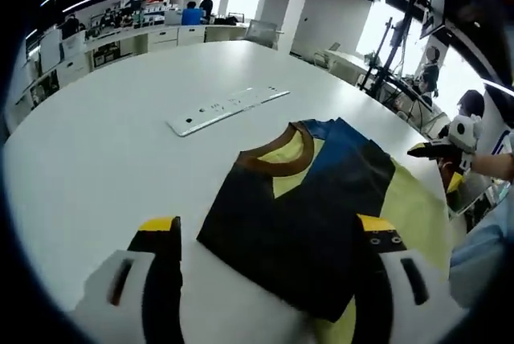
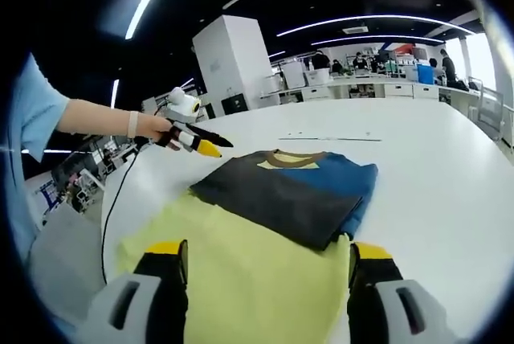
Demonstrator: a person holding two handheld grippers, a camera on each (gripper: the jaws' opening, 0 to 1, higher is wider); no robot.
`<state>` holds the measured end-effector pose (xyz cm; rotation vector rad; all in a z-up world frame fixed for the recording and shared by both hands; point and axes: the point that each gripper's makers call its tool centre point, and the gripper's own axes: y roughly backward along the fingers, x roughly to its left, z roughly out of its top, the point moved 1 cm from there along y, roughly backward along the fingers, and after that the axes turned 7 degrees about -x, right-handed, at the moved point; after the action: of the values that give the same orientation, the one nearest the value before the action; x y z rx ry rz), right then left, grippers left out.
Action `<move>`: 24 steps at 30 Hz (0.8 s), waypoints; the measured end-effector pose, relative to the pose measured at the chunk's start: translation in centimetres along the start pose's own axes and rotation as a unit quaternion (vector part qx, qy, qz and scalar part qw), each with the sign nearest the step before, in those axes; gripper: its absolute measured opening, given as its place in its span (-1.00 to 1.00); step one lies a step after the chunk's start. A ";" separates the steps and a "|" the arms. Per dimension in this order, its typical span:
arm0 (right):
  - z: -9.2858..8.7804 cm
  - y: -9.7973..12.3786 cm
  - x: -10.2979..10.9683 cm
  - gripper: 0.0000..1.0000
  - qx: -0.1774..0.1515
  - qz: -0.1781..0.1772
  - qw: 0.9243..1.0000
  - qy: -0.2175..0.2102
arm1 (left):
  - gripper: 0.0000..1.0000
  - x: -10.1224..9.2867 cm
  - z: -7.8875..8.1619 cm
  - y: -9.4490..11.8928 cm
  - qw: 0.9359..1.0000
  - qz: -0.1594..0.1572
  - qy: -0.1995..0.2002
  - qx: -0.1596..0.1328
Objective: Fold the garment on the visible template until the final outline fits inside the template.
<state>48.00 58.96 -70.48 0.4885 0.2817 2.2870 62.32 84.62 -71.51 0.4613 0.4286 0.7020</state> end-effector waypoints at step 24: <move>-1.1 1.8 -0.5 0.68 0.031 0.000 0.999 0.024 | 0.77 -9.4 -3.6 7.3 0.998 -0.043 0.007 -0.054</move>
<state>46.69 57.32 -70.94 0.4652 0.3777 2.2987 50.31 83.90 -68.49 0.3353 0.4194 0.6423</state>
